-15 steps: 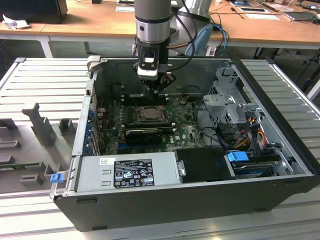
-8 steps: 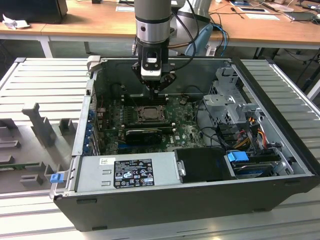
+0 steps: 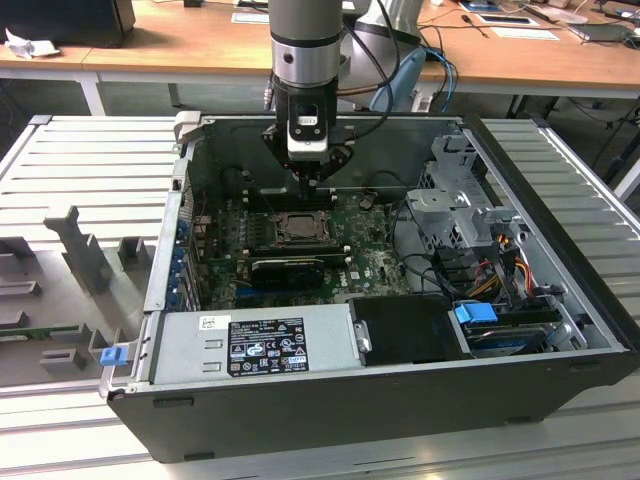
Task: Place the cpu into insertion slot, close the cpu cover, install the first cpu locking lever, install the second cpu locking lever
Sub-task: 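Install the first cpu locking lever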
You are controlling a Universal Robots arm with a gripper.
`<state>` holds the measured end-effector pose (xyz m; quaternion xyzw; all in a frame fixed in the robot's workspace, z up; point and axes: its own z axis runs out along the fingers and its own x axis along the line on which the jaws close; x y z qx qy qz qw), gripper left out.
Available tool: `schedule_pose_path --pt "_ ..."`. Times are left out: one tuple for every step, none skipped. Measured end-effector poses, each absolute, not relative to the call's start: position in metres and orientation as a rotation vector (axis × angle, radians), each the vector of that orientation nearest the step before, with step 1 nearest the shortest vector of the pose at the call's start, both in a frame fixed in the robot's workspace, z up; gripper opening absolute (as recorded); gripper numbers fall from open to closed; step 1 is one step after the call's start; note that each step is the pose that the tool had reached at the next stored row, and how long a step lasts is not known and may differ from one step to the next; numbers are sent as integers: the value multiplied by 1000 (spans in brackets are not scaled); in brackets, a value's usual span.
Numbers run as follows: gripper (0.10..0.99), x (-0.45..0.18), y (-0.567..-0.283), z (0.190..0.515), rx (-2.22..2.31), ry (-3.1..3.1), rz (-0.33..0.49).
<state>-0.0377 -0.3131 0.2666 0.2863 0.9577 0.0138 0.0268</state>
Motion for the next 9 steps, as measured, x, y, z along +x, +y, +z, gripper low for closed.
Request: schedule_pose_path --pt "106 -38 -313 267 874 2962 43" --pt "106 -38 -313 267 855 2967 44" --pt "106 -38 -313 267 834 2973 44" --pt "106 -38 -313 267 815 2979 45" --pt "106 -38 -313 267 802 2983 45" --pt "106 -38 -313 267 792 2985 45" --pt "106 -38 -313 267 776 2990 46" --pt "106 -38 -313 267 761 2994 46" --pt "106 -38 -313 267 751 2996 46"
